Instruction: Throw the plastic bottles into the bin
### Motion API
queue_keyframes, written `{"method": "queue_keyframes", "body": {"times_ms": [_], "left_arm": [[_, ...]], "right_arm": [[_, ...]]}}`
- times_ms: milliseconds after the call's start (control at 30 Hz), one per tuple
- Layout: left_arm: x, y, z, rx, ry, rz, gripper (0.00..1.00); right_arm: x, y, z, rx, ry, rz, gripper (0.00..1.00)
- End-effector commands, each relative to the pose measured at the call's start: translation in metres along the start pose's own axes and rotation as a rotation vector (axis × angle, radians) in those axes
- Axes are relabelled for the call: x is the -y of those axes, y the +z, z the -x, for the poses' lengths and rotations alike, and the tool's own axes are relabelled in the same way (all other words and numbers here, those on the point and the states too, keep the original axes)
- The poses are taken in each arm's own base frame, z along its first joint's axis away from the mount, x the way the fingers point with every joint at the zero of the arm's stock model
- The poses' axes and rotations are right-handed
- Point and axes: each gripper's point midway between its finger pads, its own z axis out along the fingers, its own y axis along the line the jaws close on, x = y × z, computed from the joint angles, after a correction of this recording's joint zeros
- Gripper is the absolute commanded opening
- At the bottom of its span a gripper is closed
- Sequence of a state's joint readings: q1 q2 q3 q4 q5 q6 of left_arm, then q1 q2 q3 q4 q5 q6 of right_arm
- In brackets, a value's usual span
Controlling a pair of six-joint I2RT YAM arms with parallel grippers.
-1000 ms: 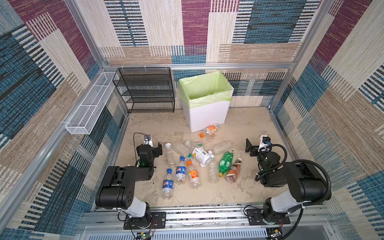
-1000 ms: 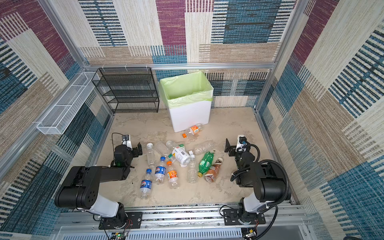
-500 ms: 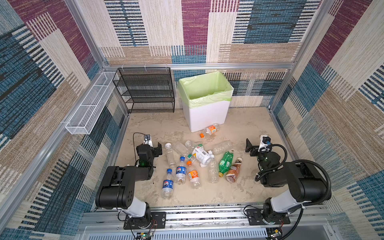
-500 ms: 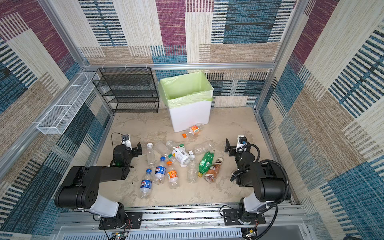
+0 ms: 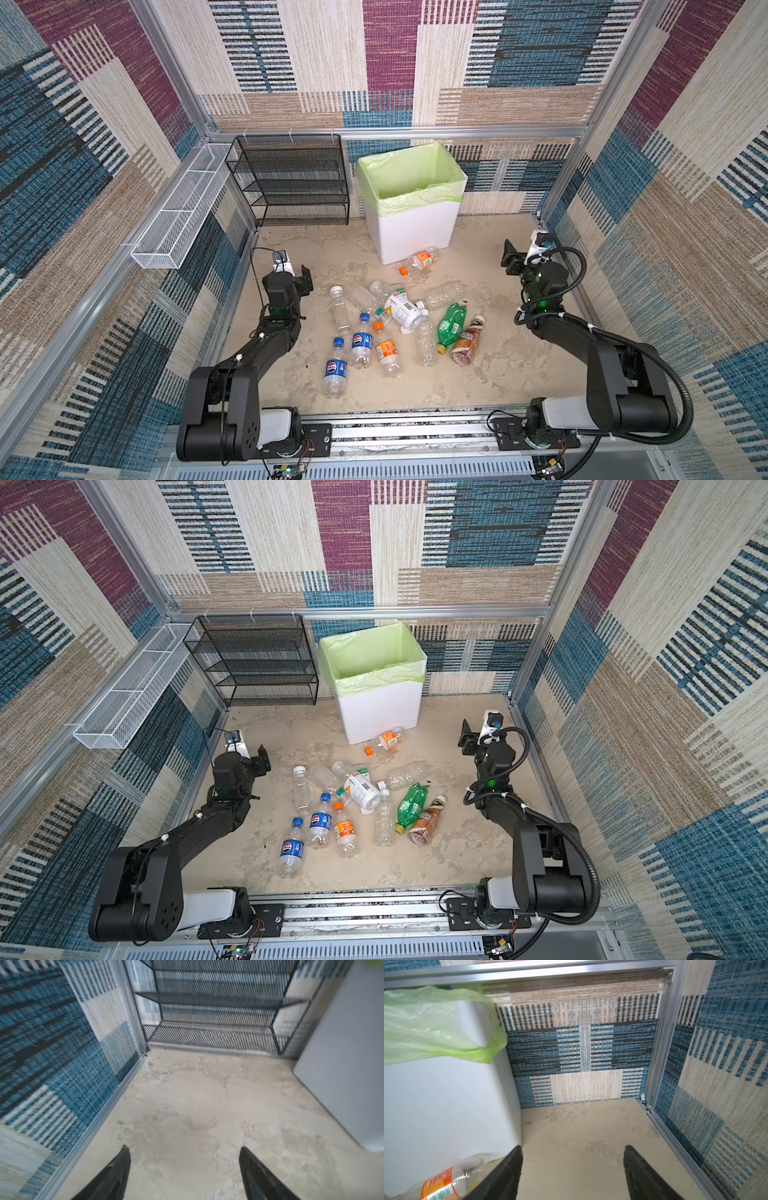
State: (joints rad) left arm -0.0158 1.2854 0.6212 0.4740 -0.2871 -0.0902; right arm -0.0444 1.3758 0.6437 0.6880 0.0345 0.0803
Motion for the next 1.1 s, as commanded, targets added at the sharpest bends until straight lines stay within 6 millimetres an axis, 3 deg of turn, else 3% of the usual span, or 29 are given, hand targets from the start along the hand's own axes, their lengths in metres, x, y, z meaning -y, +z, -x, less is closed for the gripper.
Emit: {"method": "queue_keyframes", "body": {"times_ms": [0,133,200,300,467,633,833,1067], "left_arm": [[-0.001,-0.011,0.010,-0.128,-0.153,0.023,0.80],[0.037,-0.027,0.050,-0.204,-0.193,-0.177,0.78],[0.047,-0.034,0.053,-0.258,-0.148,-0.234,0.78],[0.052,-0.040,0.047,-0.329,-0.055,-0.271,0.78],[0.065,-0.041,0.030,-0.290,-0.133,-0.351,0.79],[0.073,-0.036,0.023,-0.342,-0.131,-0.386,0.79],[0.079,-0.035,0.019,-0.368,-0.160,-0.421,0.79],[0.078,-0.033,0.017,-0.376,-0.187,-0.424,0.79]], "right_arm": [[0.015,-0.007,-0.049,-0.296,0.171,-0.125,0.77],[-0.013,-0.024,-0.079,-0.485,0.251,-0.081,0.76],[-0.029,-0.037,-0.094,-0.566,0.249,-0.061,0.76],[-0.042,-0.059,-0.115,-0.676,0.262,-0.074,0.77],[-0.060,-0.099,-0.145,-0.861,0.303,-0.102,0.78],[-0.078,-0.140,-0.161,-0.991,0.335,-0.123,0.78],[-0.085,-0.180,-0.192,-1.125,0.387,-0.146,0.77],[-0.097,-0.196,-0.211,-1.194,0.440,-0.133,0.76]]}}
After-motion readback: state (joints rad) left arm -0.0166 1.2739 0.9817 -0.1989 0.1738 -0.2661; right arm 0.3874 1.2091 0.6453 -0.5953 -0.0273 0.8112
